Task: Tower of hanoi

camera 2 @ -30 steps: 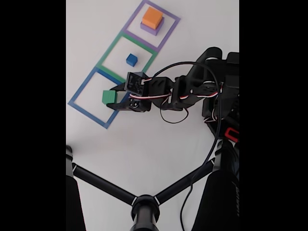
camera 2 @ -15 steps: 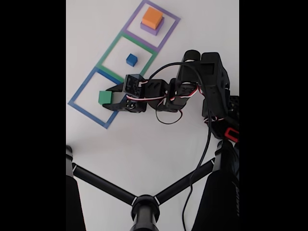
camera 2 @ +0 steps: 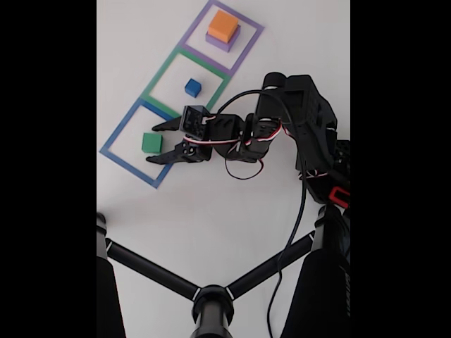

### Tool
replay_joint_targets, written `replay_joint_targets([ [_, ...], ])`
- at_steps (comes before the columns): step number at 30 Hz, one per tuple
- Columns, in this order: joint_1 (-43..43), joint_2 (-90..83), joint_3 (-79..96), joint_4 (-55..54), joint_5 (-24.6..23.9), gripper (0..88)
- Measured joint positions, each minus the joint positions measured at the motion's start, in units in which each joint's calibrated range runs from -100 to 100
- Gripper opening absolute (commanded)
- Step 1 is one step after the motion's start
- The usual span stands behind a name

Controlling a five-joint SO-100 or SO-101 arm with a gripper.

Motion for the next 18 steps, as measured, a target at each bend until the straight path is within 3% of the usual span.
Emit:
replay_joint_targets([
  [10, -0.41, -10.55, 1.74, 5.86, 0.00, 21.7],
  [18, 1.88, -36.56, 4.26, 33.15, 0.00, 8.9],
])
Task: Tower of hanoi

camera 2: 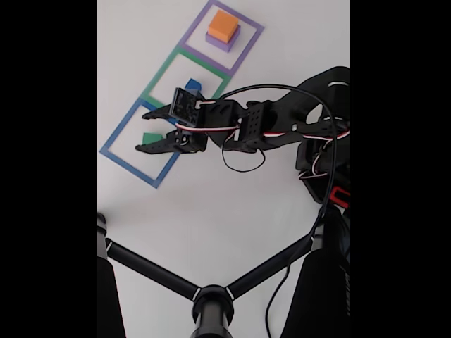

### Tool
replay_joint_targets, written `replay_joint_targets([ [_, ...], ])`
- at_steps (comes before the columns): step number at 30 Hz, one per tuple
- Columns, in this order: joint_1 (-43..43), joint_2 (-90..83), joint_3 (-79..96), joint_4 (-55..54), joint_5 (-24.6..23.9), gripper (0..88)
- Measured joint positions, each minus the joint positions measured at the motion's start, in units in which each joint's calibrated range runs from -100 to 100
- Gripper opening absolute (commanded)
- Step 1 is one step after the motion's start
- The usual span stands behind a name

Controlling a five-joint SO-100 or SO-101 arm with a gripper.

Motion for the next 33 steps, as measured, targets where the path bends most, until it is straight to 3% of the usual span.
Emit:
replay_joint_targets([
  [9, 8.19, -29.46, -2.18, 42.05, 0.00, 0.2],
  [16, 13.84, -36.81, -22.89, 79.70, 0.00, 0.2],
  [21, 17.85, -37.57, -38.12, 98.88, 0.00, 0.7],
  [27, 21.20, -41.28, -45.34, 109.47, 0.00, 3.0],
  [33, 22.02, -43.82, -42.82, 109.31, 0.00, 13.7],
])
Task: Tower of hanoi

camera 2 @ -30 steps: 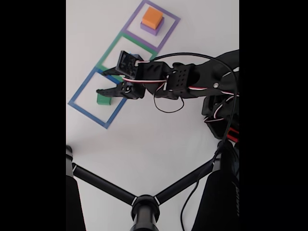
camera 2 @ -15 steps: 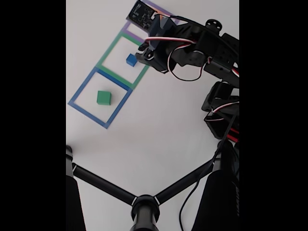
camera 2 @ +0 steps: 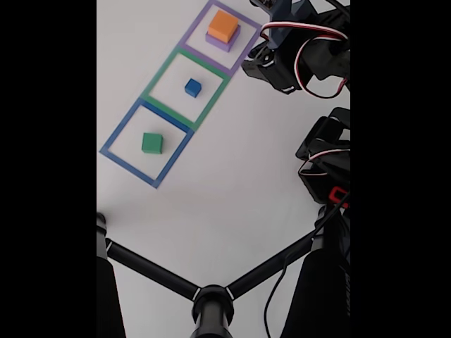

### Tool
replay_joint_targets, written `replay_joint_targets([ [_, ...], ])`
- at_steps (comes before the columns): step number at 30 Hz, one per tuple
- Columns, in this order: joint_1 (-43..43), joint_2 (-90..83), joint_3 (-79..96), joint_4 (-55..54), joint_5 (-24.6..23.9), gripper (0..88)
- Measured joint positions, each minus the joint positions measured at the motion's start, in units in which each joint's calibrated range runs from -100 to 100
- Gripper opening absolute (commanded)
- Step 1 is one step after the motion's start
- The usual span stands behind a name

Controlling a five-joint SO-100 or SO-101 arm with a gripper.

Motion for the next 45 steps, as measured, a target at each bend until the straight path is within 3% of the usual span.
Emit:
replay_joint_targets([
  [13, 2.87, -0.93, 25.94, -29.45, 0.00, 25.6],
  [25, 4.83, 1.27, 54.22, -72.55, 0.00, 31.8],
  [36, 2.13, 19.42, 61.97, -101.85, 0.00, 31.8],
  [45, -0.33, 38.75, 61.88, -119.02, 0.00, 31.0],
])
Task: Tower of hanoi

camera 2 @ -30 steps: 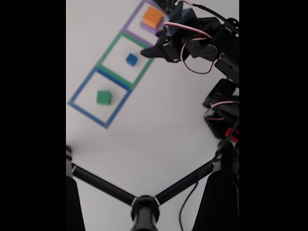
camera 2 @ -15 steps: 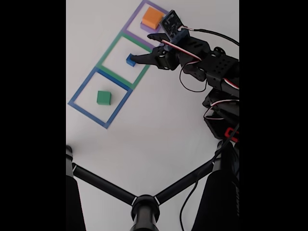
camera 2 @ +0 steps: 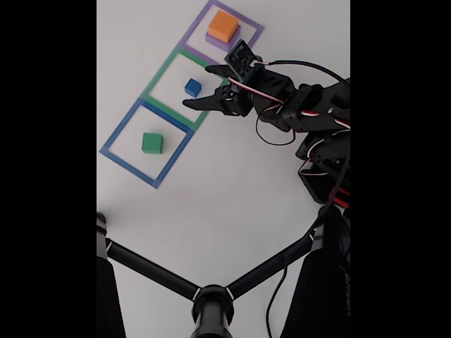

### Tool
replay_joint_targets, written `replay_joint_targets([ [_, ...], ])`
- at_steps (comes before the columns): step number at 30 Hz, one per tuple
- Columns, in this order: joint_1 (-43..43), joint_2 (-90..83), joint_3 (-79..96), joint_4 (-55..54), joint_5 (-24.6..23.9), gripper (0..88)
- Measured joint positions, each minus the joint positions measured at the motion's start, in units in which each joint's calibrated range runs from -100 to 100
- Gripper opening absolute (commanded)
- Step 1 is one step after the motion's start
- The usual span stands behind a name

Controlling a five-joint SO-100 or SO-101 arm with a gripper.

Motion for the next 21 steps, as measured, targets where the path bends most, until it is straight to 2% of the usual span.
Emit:
replay_joint_targets([
  [12, -0.90, 15.87, -4.61, -10.51, 0.00, 30.1],
  [21, -0.49, 20.18, -7.14, -12.28, 0.59, 29.2],
])
